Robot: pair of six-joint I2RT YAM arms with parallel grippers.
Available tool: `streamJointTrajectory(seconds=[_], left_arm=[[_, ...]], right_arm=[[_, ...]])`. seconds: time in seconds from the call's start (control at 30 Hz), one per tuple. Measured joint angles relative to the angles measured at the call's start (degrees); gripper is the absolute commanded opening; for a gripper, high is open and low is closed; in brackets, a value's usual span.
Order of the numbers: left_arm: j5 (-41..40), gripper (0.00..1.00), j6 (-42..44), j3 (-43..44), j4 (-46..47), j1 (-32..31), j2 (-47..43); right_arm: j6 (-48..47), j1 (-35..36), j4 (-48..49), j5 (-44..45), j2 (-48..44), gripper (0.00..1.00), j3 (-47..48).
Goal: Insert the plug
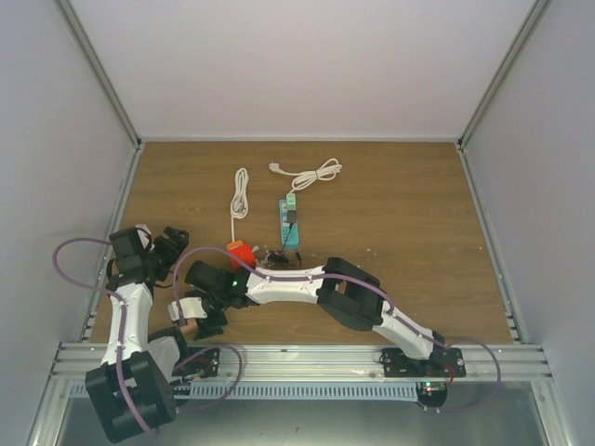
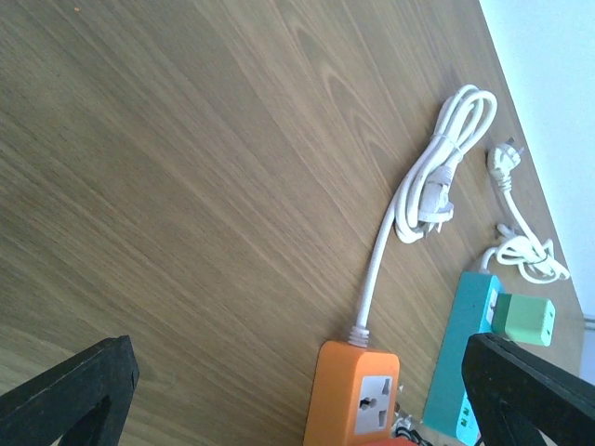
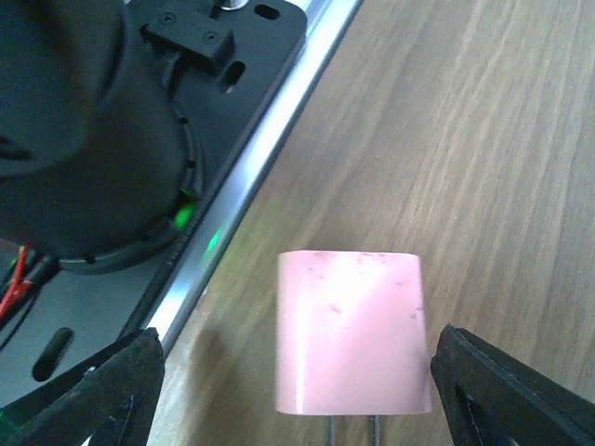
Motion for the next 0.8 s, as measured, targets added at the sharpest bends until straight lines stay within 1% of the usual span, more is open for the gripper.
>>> streamJointTrajectory(seconds=[0.23,0.43,0.73,0.8], left_arm=[[1.22,0.99,0.07,0.00,0.07,0.28,0.46],[1.81,0.99,0.11,0.00,0.48,0.37,0.83],[2.47,0.99,0.22,0.00,0.85,0.68,1.05],[2.58,0.99,0.37,0.00,0.85,0.70,1.09]], right_arm=[[-0.39,-0.79,-1.09,-1.11,1.95,0.77,1.03],[-0.26,-0.85,-1.05,-1.40,2.14,0.75,1.03],[1.42,-0.85,3.37,-1.64,2.14,0.70,-0.74],[1.68,-0.85,3.98,-1.60,2.14,0.67,-0.74]])
